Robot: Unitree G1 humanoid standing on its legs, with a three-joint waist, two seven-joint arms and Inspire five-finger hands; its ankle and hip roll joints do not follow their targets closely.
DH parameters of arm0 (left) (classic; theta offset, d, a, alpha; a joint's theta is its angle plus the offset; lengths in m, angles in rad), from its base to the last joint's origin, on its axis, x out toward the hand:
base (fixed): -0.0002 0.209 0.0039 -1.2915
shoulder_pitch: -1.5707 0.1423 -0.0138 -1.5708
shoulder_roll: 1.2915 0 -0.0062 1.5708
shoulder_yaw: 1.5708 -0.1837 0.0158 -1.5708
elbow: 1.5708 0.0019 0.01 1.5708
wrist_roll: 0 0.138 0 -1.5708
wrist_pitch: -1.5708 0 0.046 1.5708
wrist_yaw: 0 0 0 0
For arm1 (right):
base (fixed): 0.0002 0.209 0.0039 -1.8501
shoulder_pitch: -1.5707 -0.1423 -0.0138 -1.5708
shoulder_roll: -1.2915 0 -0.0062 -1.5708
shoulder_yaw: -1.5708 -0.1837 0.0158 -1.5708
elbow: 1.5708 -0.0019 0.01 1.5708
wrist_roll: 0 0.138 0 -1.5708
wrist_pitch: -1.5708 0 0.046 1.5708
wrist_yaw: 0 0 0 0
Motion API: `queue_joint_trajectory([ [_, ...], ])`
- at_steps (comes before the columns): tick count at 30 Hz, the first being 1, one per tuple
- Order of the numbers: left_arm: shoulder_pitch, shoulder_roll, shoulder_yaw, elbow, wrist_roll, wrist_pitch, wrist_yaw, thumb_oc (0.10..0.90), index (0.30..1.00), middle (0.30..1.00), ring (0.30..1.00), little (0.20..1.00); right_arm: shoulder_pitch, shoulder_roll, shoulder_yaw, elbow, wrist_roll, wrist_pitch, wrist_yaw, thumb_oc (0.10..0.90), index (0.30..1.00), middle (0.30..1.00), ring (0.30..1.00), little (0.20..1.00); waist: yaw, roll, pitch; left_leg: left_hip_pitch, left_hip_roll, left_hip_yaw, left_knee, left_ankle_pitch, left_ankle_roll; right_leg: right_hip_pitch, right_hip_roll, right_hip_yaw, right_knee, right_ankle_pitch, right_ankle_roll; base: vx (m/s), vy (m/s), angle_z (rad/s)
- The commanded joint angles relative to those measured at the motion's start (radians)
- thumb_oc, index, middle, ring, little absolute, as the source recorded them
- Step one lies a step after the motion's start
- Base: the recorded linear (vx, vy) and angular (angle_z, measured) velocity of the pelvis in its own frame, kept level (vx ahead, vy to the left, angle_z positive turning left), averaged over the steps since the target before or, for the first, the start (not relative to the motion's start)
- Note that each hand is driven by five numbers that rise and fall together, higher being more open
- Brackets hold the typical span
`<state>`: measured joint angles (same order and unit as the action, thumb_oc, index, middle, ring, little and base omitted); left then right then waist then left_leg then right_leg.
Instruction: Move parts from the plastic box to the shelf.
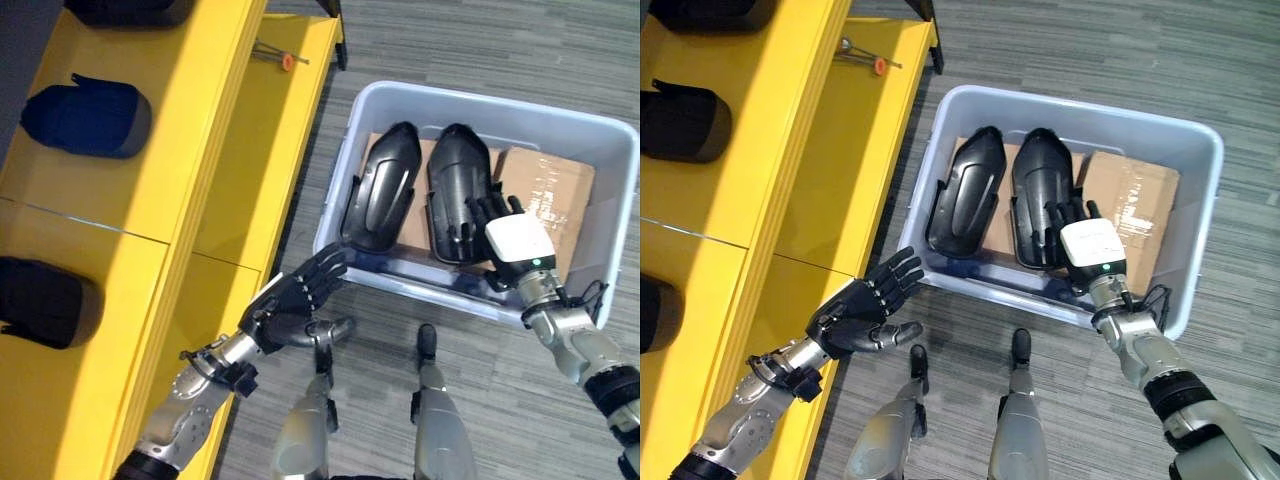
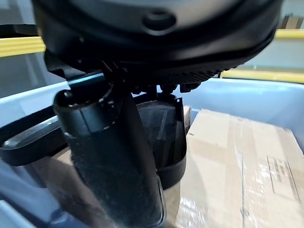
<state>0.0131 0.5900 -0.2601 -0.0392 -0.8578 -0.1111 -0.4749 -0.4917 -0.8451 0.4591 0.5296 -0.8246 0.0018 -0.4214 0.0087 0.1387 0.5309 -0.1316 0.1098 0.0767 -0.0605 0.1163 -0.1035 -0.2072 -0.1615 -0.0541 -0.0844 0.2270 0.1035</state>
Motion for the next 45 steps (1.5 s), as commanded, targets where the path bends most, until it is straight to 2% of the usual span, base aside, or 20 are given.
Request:
queue_joint_trajectory([
  [1, -0.02, -0.002, 0.032, -0.091, -0.061, -0.065, -0.057, 0.9, 1.0, 1.0, 1.0, 1.0, -0.123, -0.089, 0.002, -0.001, 0.01, 0.011, -0.092, 0.9, 1.0, 1.0, 1.0, 1.0, 0.008, 0.005, -0.023, -0.039, -0.066, 0.013, 0.082, -0.13, 0.073, 0.015, 0.018, -0.071, 0.219, -0.309, -0.036, 0.0, 0.033, 0.04],
  [6, -0.021, -0.01, 0.035, -0.099, -0.063, -0.059, -0.059, 0.9, 1.0, 1.0, 1.0, 1.0, -0.142, -0.058, 0.006, 0.077, 0.051, 0.022, -0.075, 0.9, 1.0, 1.0, 1.0, 1.0, 0.018, 0.017, -0.018, -0.04, -0.068, 0.013, 0.082, -0.13, 0.074, 0.01, 0.014, -0.086, 0.235, -0.319, -0.039, 0.0, 0.004, 0.01],
  [13, -0.024, -0.025, 0.024, -0.087, -0.063, -0.064, -0.065, 0.9, 1.0, 1.0, 1.0, 1.0, -0.163, -0.019, 0.046, 0.164, 0.083, 0.005, -0.071, 0.9, 1.0, 1.0, 1.0, 1.0, 0.029, 0.032, -0.011, -0.048, -0.072, 0.008, 0.078, -0.124, 0.075, -0.001, 0.014, -0.096, 0.248, -0.327, -0.045, 0.0, 0.0, 0.0],
  [15, -0.028, -0.025, 0.022, -0.086, -0.051, -0.065, -0.067, 0.9, 1.0, 1.0, 1.0, 1.0, -0.173, -0.007, 0.053, 0.172, 0.078, 0.019, -0.023, 0.9, 1.0, 1.0, 1.0, 1.0, 0.032, 0.033, -0.011, -0.051, -0.074, 0.007, 0.074, -0.123, 0.075, -0.006, 0.014, -0.098, 0.25, -0.328, -0.044, 0.0, 0.0, 0.0],
  [18, -0.029, -0.03, 0.019, -0.089, -0.049, -0.057, -0.078, 0.9, 1.0, 1.0, 1.0, 1.0, -0.152, 0.03, 0.075, 0.181, 0.064, 0.032, -0.008, 0.9, 1.0, 1.0, 1.0, 1.0, 0.033, 0.036, -0.011, -0.053, -0.071, 0.008, 0.068, -0.116, 0.074, -0.01, 0.014, -0.102, 0.25, -0.326, -0.046, 0.0, 0.0, 0.0],
  [22, -0.046, -0.033, 0.001, -0.088, -0.045, -0.049, -0.08, 0.9, 1.0, 1.0, 1.0, 1.0, -0.156, 0.073, 0.103, 0.202, 0.061, 0.024, -0.042, 0.9, 1.0, 1.0, 1.0, 1.0, 0.037, 0.041, -0.011, -0.058, -0.072, 0.007, 0.067, -0.115, 0.077, -0.016, 0.013, -0.107, 0.251, -0.325, -0.047, 0.0, 0.0, 0.0],
  [28, -0.053, -0.047, -0.013, -0.093, -0.053, -0.049, -0.069, 0.9, 1.0, 1.0, 1.0, 1.0, -0.141, 0.103, 0.11, 0.124, -0.083, 0.069, -0.172, 0.9, 1.0, 1.0, 1.0, 1.0, 0.028, 0.042, -0.011, -0.058, -0.072, 0.01, 0.066, -0.114, 0.078, -0.021, 0.014, -0.1, 0.253, -0.324, -0.045, 0.0, 0.0, 0.0],
  [30, -0.056, -0.052, -0.015, -0.089, -0.051, -0.051, -0.068, 0.9, 1.0, 1.0, 1.0, 1.0, -0.134, 0.107, 0.11, 0.112, -0.096, 0.078, -0.184, 0.9, 1.0, 1.0, 1.0, 1.0, 0.026, 0.042, -0.011, -0.058, -0.072, 0.012, 0.065, -0.113, 0.078, -0.022, 0.014, -0.099, 0.253, -0.323, -0.045, 0.0, 0.0, 0.0],
  [31, -0.057, -0.055, -0.018, -0.088, -0.05, -0.053, -0.066, 0.9, 1.0, 1.0, 1.0, 1.0, -0.13, 0.111, 0.11, 0.102, -0.092, 0.092, -0.184, 0.9, 1.0, 1.0, 1.0, 1.0, 0.024, 0.041, -0.011, -0.058, -0.072, 0.013, 0.064, -0.113, 0.078, -0.023, 0.014, -0.098, 0.253, -0.323, -0.043, 0.0, 0.0, 0.0],
  [32, -0.057, -0.058, -0.021, -0.084, -0.051, -0.058, -0.064, 0.9, 1.0, 1.0, 1.0, 1.0, -0.115, 0.112, 0.103, 0.099, -0.095, 0.136, -0.191, 0.9, 1.0, 1.0, 1.0, 1.0, 0.021, 0.043, -0.011, -0.06, -0.071, 0.014, 0.062, -0.111, 0.079, -0.027, 0.015, -0.096, 0.256, -0.324, -0.045, 0.0, 0.0, 0.0],
  [34, -0.056, -0.059, -0.023, -0.075, -0.054, -0.064, -0.067, 0.9, 1.0, 1.0, 1.0, 1.0, -0.107, 0.115, 0.1, 0.11, -0.087, 0.161, -0.206, 0.9, 1.0, 1.0, 1.0, 1.0, 0.02, 0.045, -0.011, -0.058, -0.071, 0.014, 0.06, -0.11, 0.079, -0.026, 0.016, -0.096, 0.257, -0.326, -0.046, 0.0, 0.0, 0.0],
  [40, -0.052, -0.051, -0.023, -0.079, -0.071, -0.065, -0.075, 0.9, 1.0, 1.0, 1.0, 1.0, -0.109, 0.113, 0.08, 0.128, -0.052, 0.19, -0.24, 0.9, 1.0, 1.0, 1.0, 1.0, 0.022, 0.051, -0.011, -0.058, -0.072, 0.012, 0.061, -0.108, 0.079, -0.028, 0.014, -0.098, 0.262, -0.328, -0.047, 0.0, 0.0, 0.0],
  [42, -0.046, -0.049, -0.022, -0.087, -0.071, -0.063, -0.077, 0.9, 1.0, 1.0, 1.0, 1.0, -0.104, 0.111, 0.063, 0.132, -0.024, 0.222, -0.253, 0.9, 1.0, 1.0, 1.0, 1.0, 0.022, 0.051, -0.011, -0.059, -0.072, 0.011, 0.066, -0.11, 0.08, -0.027, 0.014, -0.099, 0.264, -0.329, -0.049, 0.0, 0.0, 0.0],
  [45, -0.037, -0.046, -0.021, -0.097, -0.069, -0.057, -0.078, 0.9, 1.0, 1.0, 1.0, 1.0, -0.1, 0.105, 0.025, 0.152, 0.054, 0.223, -0.272, 0.9, 1.0, 1.0, 1.0, 1.0, 0.022, 0.052, -0.011, -0.058, -0.07, 0.01, 0.07, -0.112, 0.081, -0.025, 0.014, -0.099, 0.266, -0.329, -0.05, 0.0, 0.0, 0.0],
])
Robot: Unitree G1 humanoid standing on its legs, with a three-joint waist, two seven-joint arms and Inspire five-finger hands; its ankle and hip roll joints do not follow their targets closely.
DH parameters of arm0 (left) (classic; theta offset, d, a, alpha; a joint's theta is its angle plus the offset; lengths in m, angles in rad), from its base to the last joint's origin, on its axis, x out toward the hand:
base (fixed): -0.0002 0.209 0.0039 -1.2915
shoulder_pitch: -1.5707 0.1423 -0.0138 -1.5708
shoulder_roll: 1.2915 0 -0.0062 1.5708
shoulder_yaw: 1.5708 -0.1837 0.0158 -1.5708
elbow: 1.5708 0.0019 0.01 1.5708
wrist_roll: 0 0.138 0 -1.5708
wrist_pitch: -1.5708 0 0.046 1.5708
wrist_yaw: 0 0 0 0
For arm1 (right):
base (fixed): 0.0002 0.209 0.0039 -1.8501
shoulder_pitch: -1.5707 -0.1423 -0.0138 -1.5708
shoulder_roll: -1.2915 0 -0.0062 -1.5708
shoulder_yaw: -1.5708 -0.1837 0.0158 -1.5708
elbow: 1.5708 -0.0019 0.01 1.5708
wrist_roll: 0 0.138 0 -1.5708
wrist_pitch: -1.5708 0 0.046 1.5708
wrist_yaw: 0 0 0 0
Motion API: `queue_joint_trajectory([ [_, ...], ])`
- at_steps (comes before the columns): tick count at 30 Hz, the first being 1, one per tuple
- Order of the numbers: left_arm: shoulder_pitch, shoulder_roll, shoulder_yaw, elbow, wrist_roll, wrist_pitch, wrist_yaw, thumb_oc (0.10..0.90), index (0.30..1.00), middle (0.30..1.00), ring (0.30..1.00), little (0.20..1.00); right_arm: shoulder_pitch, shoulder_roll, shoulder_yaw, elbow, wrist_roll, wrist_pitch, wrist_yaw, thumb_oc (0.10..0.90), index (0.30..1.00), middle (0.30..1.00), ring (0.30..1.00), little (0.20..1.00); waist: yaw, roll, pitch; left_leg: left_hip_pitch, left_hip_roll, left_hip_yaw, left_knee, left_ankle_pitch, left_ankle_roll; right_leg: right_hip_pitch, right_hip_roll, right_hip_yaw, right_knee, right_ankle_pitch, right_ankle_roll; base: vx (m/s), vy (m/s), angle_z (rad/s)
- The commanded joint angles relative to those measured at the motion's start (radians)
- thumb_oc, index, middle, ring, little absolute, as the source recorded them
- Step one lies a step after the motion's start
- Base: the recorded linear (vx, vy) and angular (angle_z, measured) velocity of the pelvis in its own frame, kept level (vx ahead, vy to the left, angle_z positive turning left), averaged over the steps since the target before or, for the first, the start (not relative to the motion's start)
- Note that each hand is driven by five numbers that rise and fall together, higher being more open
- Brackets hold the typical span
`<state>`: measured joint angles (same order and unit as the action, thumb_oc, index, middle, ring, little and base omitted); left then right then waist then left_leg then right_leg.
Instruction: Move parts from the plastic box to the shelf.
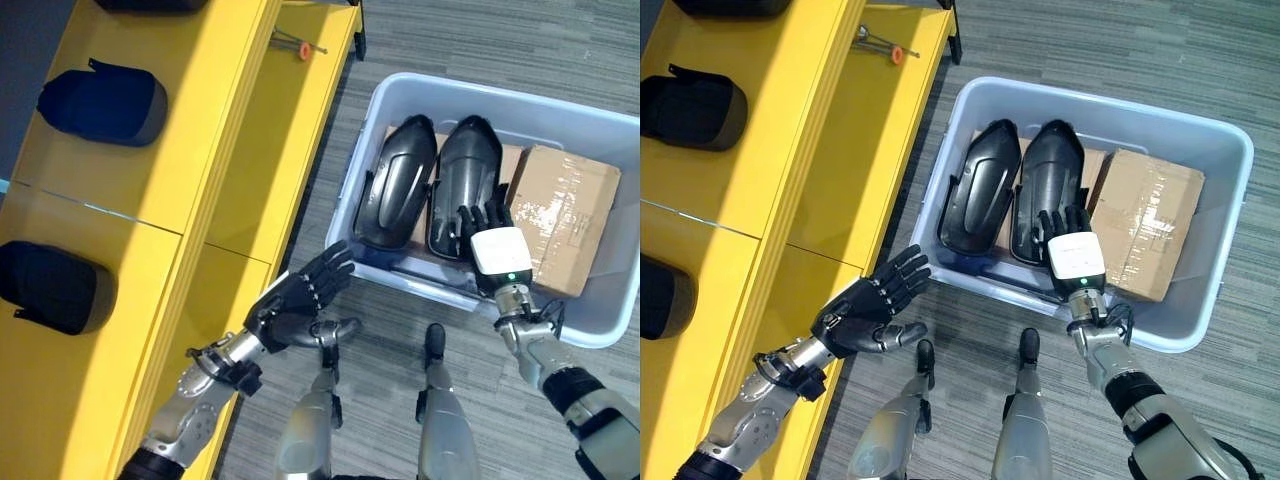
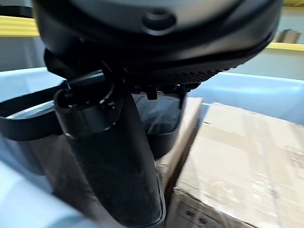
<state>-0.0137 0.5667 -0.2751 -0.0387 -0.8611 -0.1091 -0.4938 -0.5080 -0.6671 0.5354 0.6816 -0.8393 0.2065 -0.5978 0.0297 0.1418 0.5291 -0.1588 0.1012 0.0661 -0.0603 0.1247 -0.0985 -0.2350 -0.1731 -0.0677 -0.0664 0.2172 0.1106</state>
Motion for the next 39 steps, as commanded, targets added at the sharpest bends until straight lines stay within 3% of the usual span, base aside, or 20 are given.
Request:
queue_joint_trajectory([
  [1, -0.007, -0.023, -0.005, -0.102, -0.066, -0.057, -0.057, 0.9, 1.0, 1.0, 1.0, 1.0, -0.084, -0.074, -0.061, -0.002, 0.079, 0.016, -0.081, 0.9, 1.0, 1.0, 1.0, 1.0, 0.0, 0.049, -0.009, -0.03, -0.061, 0.021, 0.07, -0.12, 0.076, 0.003, 0.025, -0.085, 0.248, -0.318, -0.058, 0.0, 0.0, 0.0],
  [9, 0.034, -0.023, 0.021, -0.138, -0.076, -0.055, -0.036, 0.9, 1.0, 1.0, 1.0, 1.0, 0.002, -0.095, -0.153, -0.231, 0.076, -0.061, -0.006, 0.9, 1.0, 1.0, 1.0, 1.0, -0.025, 0.038, -0.009, -0.028, -0.059, 0.03, 0.068, -0.12, 0.077, -0.003, 0.029, -0.068, 0.25, -0.315, -0.055, 0.01, 0.008, 0.0],
  [20, 0.021, -0.047, 0.003, -0.115, -0.077, -0.064, -0.024, 0.9, 1.0, 1.0, 1.0, 1.0, 0.003, -0.051, -0.09, -0.329, 0.071, -0.143, 0.104, 0.9, 1.0, 1.0, 1.0, 1.0, -0.032, 0.038, -0.009, -0.036, -0.063, 0.033, 0.066, -0.117, 0.079, -0.014, 0.032, -0.055, 0.248, -0.315, -0.058, 0.0, 0.006, -0.01],
  [26, 0.029, -0.05, 0.008, -0.123, -0.068, -0.061, -0.011, 0.9, 1.0, 1.0, 1.0, 1.0, 0.043, -0.018, -0.072, -0.45, 0.133, -0.116, 0.186, 0.9, 1.0, 1.0, 1.0, 1.0, -0.037, 0.023, -0.009, -0.037, -0.064, 0.033, 0.056, -0.117, 0.08, -0.017, 0.036, -0.047, 0.239, -0.308, -0.054, 0.0, 0.0, -0.01],
  [39, -0.017, -0.066, -0.04, -0.101, -0.055, -0.073, 0.021, 0.9, 1.0, 1.0, 1.0, 1.0, -0.056, 0.029, -0.051, -0.392, 0.144, -0.05, 0.091, 0.9, 1.0, 1.0, 1.0, 1.0, -0.021, 0.027, -0.009, -0.045, -0.066, 0.023, 0.053, -0.112, 0.081, -0.02, 0.04, -0.054, 0.242, -0.31, -0.061, -0.01, -0.001, 0.0],
])
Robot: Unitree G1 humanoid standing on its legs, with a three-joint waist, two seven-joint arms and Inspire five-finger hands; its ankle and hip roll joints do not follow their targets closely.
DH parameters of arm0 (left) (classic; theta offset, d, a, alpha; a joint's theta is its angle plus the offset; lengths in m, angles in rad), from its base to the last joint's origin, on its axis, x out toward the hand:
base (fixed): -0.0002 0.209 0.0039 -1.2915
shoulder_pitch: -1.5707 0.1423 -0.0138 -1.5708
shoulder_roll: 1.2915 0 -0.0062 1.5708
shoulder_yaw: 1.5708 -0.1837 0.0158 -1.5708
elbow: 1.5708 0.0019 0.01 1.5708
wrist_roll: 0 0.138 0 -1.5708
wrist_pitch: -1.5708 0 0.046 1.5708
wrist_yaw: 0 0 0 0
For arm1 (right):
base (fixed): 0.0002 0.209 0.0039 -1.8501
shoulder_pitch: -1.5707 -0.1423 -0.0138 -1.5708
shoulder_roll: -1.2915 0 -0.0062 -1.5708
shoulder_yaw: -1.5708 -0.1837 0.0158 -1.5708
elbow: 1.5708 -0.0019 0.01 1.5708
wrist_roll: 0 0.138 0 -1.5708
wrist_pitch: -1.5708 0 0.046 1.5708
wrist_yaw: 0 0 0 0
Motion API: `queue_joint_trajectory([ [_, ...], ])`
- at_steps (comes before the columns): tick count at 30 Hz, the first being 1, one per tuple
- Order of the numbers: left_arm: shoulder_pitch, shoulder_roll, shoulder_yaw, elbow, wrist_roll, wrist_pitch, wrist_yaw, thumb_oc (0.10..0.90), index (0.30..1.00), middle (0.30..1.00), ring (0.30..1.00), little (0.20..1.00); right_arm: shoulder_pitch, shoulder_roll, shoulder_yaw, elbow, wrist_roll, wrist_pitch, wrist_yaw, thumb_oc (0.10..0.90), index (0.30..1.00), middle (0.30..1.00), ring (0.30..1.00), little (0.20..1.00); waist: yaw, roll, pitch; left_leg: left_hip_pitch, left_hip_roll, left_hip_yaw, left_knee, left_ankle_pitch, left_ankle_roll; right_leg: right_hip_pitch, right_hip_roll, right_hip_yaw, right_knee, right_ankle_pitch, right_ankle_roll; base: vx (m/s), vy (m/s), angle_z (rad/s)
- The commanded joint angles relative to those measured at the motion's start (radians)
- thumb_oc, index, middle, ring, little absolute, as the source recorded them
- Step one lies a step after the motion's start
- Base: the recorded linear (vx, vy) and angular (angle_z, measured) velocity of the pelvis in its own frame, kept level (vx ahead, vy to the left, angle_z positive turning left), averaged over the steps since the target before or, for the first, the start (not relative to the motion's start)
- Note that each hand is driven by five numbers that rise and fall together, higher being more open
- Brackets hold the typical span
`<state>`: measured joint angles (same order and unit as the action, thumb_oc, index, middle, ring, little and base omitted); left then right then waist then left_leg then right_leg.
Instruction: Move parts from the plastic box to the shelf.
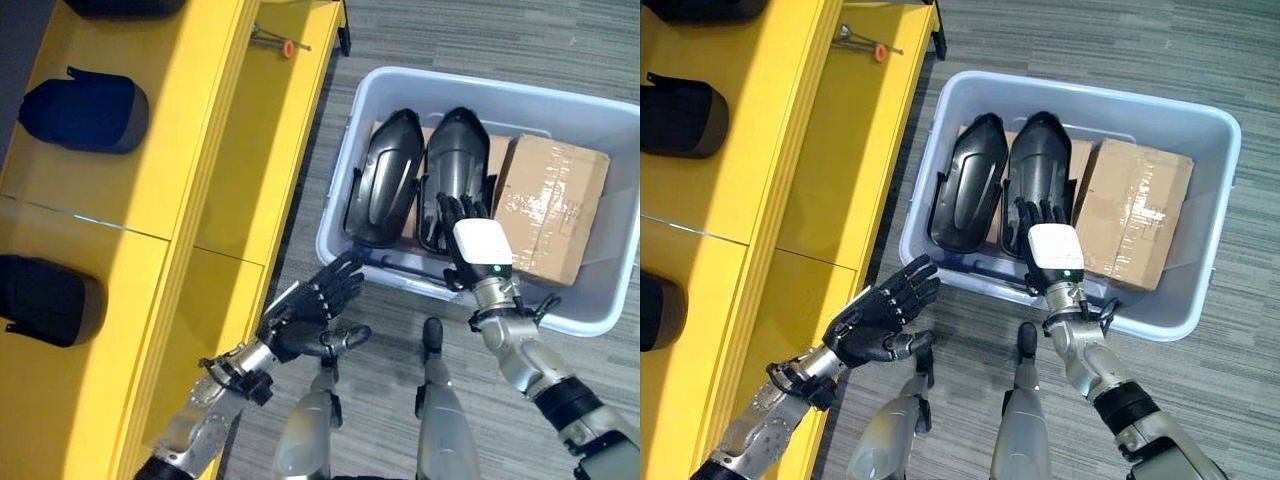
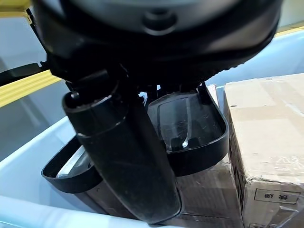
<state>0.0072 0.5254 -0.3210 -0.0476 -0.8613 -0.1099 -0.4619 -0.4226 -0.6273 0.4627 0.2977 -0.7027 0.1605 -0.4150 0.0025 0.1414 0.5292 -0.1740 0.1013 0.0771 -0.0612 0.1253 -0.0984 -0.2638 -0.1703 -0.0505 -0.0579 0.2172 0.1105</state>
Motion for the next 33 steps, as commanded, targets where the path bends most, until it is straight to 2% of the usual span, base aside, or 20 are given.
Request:
queue_joint_trajectory([
  [1, -0.042, -0.027, 0.003, -0.09, -0.051, -0.076, -0.009, 0.9, 1.0, 1.0, 1.0, 1.0, -0.16, -0.011, 0.021, 0.019, 0.023, 0.01, -0.1, 0.9, 1.0, 1.0, 1.0, 1.0, 0.01, 0.031, -0.009, -0.029, -0.066, 0.011, 0.053, -0.111, 0.079, 0.012, 0.037, -0.074, 0.233, -0.312, -0.063, 0.0, 0.0, 0.0],
  [4, -0.042, -0.031, 0.002, -0.087, -0.046, -0.085, -0.007, 0.9, 1.0, 1.0, 1.0, 1.0, -0.174, -0.006, 0.019, 0.063, 0.077, 0.045, -0.131, 0.9, 1.0, 1.0, 1.0, 1.0, 0.014, 0.037, -0.009, -0.025, -0.067, 0.009, 0.052, -0.109, 0.078, 0.016, 0.038, -0.077, 0.232, -0.312, -0.067, 0.0, 0.0, 0.0],
  [8, -0.041, -0.026, 0.001, -0.091, -0.062, -0.085, -0.006, 0.9, 1.0, 1.0, 1.0, 1.0, -0.182, -0.002, -0.023, 0.119, 0.119, 0.035, -0.169, 0.9, 1.0, 1.0, 1.0, 1.0, 0.02, 0.042, -0.009, -0.019, -0.07, 0.005, 0.049, -0.109, 0.079, 0.022, 0.036, -0.082, 0.236, -0.314, -0.066, 0.0, 0.0, 0.01],
  [22, -0.05, -0.025, -0.01, -0.089, -0.069, -0.073, -0.01, 0.9, 1.0, 1.0, 1.0, 1.0, -0.253, 0.003, -0.012, 0.191, 0.109, 0.042, -0.114, 0.9, 1.0, 1.0, 1.0, 1.0, 0.038, 0.048, -0.009, -0.026, -0.073, -0.002, 0.056, -0.107, 0.078, 0.019, 0.034, -0.092, 0.24, -0.312, -0.069, 0.0, -0.001, 0.01],
  [33, -0.056, -0.029, -0.018, -0.076, -0.06, -0.06, -0.013, 0.9, 1.0, 1.0, 1.0, 1.0, -0.278, 0.032, 0.056, 0.219, 0.075, 0.032, -0.056, 0.9, 1.0, 1.0, 1.0, 1.0, 0.053, 0.042, -0.009, -0.046, -0.073, -0.007, 0.063, -0.107, 0.08, 0.003, 0.033, -0.099, 0.251, -0.313, -0.069, 0.0, -0.01, 0.03],
])
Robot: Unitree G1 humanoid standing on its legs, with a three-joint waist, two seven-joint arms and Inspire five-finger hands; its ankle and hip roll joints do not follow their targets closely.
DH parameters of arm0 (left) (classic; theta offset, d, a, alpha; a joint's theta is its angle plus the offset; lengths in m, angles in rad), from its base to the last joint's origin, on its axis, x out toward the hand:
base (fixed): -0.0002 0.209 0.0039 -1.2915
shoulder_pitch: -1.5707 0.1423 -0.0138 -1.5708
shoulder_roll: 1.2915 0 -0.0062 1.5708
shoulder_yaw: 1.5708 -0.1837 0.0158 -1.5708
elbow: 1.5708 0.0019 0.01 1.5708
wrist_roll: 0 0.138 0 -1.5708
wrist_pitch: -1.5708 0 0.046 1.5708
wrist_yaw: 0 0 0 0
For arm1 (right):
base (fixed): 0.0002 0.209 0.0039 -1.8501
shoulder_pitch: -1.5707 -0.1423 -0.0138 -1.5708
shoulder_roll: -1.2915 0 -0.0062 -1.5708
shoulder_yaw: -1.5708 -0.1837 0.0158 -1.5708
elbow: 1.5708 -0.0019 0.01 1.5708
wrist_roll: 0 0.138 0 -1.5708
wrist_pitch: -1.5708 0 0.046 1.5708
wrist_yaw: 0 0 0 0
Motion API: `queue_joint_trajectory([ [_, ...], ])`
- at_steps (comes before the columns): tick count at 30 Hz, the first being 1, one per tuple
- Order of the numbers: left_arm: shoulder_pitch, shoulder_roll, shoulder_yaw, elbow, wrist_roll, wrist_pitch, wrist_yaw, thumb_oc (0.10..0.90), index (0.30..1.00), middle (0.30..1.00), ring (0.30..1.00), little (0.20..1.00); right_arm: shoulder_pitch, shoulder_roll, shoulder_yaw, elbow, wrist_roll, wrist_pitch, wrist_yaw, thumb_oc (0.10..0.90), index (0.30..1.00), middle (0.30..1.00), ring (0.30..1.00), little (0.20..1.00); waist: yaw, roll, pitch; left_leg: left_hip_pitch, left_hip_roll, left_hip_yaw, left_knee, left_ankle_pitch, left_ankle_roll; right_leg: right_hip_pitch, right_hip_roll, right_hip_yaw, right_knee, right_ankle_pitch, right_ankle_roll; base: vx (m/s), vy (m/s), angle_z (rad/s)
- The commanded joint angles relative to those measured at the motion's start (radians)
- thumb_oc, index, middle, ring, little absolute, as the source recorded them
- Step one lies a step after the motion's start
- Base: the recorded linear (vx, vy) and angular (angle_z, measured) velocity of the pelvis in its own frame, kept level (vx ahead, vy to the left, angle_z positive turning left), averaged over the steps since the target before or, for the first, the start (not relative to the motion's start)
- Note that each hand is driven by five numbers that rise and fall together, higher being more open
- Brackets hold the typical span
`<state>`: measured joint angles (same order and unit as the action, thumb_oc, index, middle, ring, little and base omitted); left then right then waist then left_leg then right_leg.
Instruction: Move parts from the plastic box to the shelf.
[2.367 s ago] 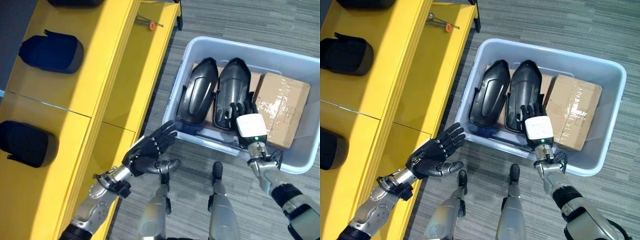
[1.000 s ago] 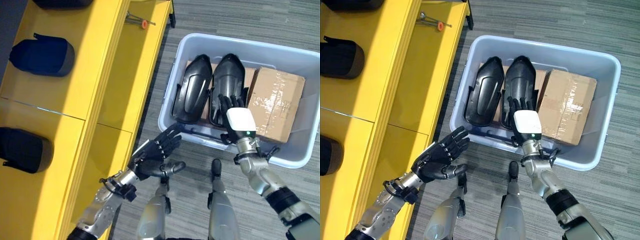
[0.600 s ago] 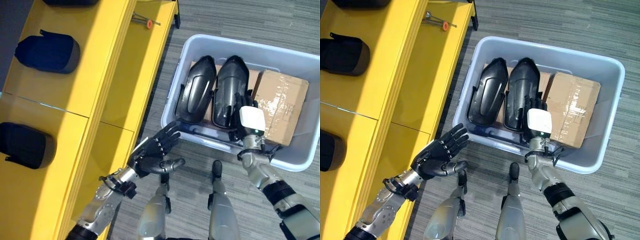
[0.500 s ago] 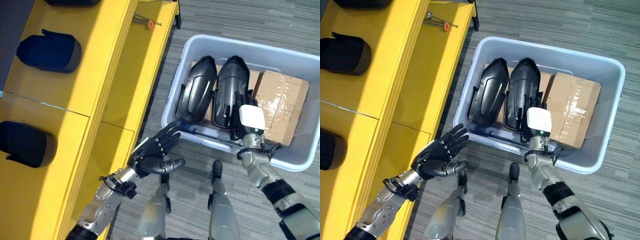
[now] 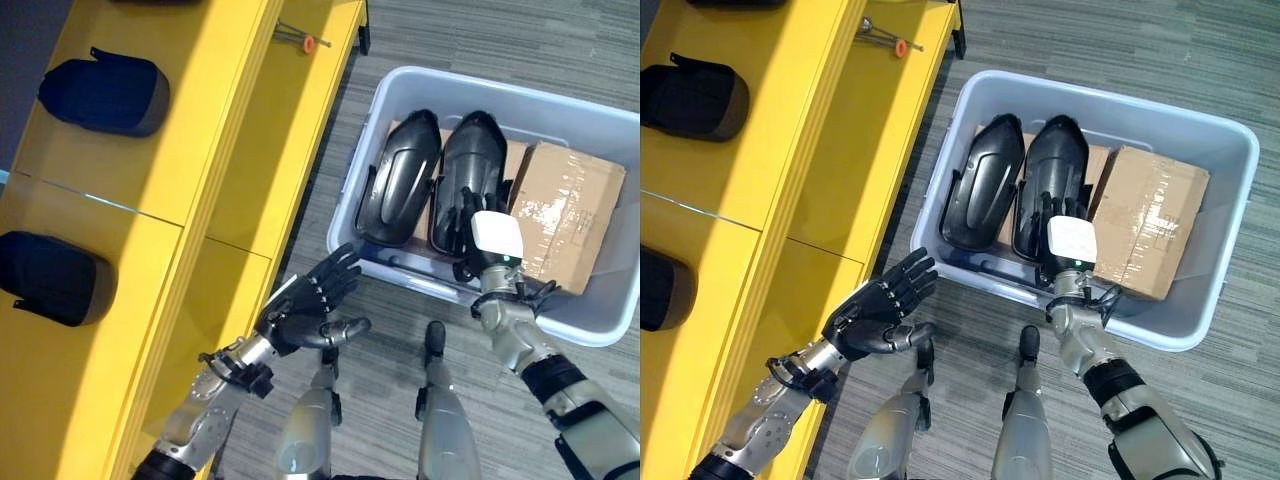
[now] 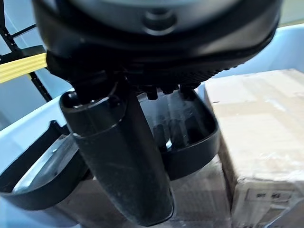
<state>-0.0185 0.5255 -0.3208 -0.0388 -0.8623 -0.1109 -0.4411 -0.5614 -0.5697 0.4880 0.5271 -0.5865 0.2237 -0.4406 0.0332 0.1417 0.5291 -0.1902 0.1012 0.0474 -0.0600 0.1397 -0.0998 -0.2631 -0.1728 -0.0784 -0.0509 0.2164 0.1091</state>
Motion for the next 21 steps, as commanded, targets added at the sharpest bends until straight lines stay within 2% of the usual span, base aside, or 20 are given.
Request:
queue_joint_trajectory([
  [1, -0.032, -0.029, -0.019, -0.083, -0.059, -0.06, -0.035, 0.9, 1.0, 1.0, 1.0, 1.0, -0.141, -0.023, 0.033, -0.008, -0.046, -0.03, -0.032, 0.9, 1.0, 1.0, 1.0, 1.0, 0.023, 0.042, -0.009, -0.031, -0.073, 0.023, 0.063, -0.122, 0.081, 0.001, 0.035, -0.071, 0.244, -0.312, -0.068, 0.0, 0.0, 0.0],
  [5, -0.035, -0.03, -0.02, -0.08, -0.058, -0.055, -0.037, 0.9, 1.0, 1.0, 1.0, 1.0, -0.143, -0.018, 0.058, 0.007, -0.1, -0.009, -0.062, 0.9, 1.0, 1.0, 1.0, 1.0, 0.03, 0.044, -0.009, -0.036, -0.074, 0.019, 0.07, -0.123, 0.083, 0.0, 0.03, -0.08, 0.252, -0.315, -0.067, 0.0, 0.0, 0.0],
  [8, -0.038, -0.03, -0.02, -0.076, -0.055, -0.052, -0.042, 0.9, 1.0, 1.0, 1.0, 1.0, -0.146, -0.015, 0.069, 0.019, -0.088, 0.003, -0.048, 0.9, 1.0, 1.0, 1.0, 1.0, 0.032, 0.046, -0.009, -0.044, -0.076, 0.019, 0.074, -0.122, 0.083, -0.009, 0.029, -0.081, 0.259, -0.317, -0.068, 0.0, 0.0, 0.0],
  [11, -0.047, -0.033, -0.028, -0.063, -0.045, -0.059, -0.034, 0.9, 1.0, 1.0, 1.0, 1.0, -0.154, 0.003, 0.08, 0.086, -0.029, 0.077, -0.043, 0.9, 1.0, 1.0, 1.0, 1.0, 0.04, 0.053, -0.009, -0.064, -0.077, 0.017, 0.083, -0.122, 0.085, -0.029, 0.027, -0.082, 0.275, -0.321, -0.07, 0.0, 0.0, 0.0],
  [13, -0.05, -0.035, -0.03, -0.058, -0.048, -0.063, -0.032, 0.9, 1.0, 1.0, 1.0, 1.0, -0.157, 0.01, 0.08, 0.122, -0.004, 0.092, -0.052, 0.9, 1.0, 1.0, 1.0, 1.0, 0.042, 0.056, -0.009, -0.073, -0.078, 0.016, 0.089, -0.122, 0.086, -0.039, 0.026, -0.081, 0.287, -0.325, -0.071, -0.01, -0.017, 0.07],
  [14, -0.057, -0.035, -0.034, -0.05, -0.044, -0.066, -0.025, 0.9, 1.0, 1.0, 1.0, 1.0, -0.172, 0.023, 0.07, 0.208, 0.044, 0.154, -0.038, 0.465, 0.391, 0.391, 0.391, 0.391, 0.052, 0.067, -0.009, -0.095, -0.088, 0.013, 0.106, -0.128, 0.091, -0.062, 0.021, -0.084, 0.316, -0.337, -0.074, -0.02, -0.02, 0.08],
  [15, -0.058, -0.035, -0.034, -0.049, -0.041, -0.064, -0.024, 0.9, 1.0, 1.0, 1.0, 1.0, -0.174, 0.024, 0.069, 0.225, 0.064, 0.175, -0.032, 0.4, 0.3, 0.3, 0.3, 0.3, 0.055, 0.07, -0.009, -0.099, -0.089, 0.012, 0.109, -0.128, 0.092, -0.067, 0.02, -0.085, 0.322, -0.339, -0.075, -0.02, -0.023, 0.11],
  [18, -0.059, -0.038, -0.035, -0.037, -0.029, -0.066, -0.043, 0.9, 1.0, 1.0, 1.0, 1.0, -0.185, 0.039, 0.058, 0.339, 0.136, 0.221, -0.035, 0.4, 0.3, 0.3, 0.3, 0.3, 0.068, 0.087, -0.009, -0.129, -0.099, 0.008, 0.129, -0.13, 0.095, -0.096, 0.013, -0.092, 0.354, -0.349, -0.08, -0.02, -0.012, 0.1],
  [21, -0.068, -0.036, -0.062, -0.026, -0.032, -0.082, -0.044, 0.9, 1.0, 1.0, 1.0, 1.0, -0.232, 0.04, 0.033, 0.514, 0.087, 0.221, -0.089, 0.4, 0.3, 0.3, 0.3, 0.3, 0.087, 0.122, -0.009, -0.166, -0.116, 0.003, 0.15, -0.13, 0.101, -0.139, -0.002, -0.102, 0.399, -0.365, -0.083, -0.04, 0.012, 0.11],
])
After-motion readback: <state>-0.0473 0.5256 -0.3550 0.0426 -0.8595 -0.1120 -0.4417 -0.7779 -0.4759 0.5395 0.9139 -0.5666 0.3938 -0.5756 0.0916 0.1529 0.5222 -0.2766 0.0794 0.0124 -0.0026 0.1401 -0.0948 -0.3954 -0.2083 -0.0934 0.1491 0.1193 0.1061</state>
